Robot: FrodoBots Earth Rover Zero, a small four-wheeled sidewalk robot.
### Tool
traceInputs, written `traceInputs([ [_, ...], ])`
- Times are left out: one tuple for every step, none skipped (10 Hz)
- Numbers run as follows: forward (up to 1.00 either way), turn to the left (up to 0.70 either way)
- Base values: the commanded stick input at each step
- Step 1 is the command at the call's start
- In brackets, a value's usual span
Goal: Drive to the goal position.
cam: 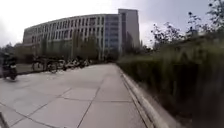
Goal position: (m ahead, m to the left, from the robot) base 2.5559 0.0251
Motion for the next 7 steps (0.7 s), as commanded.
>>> traceInputs([
  [0.60,0.02],
  [0.60,0.02],
  [0.60,0.02],
  [0.60,0.02],
  [0.60,-0.05],
  [0.60,-0.13],
  [0.60,-0.13],
])
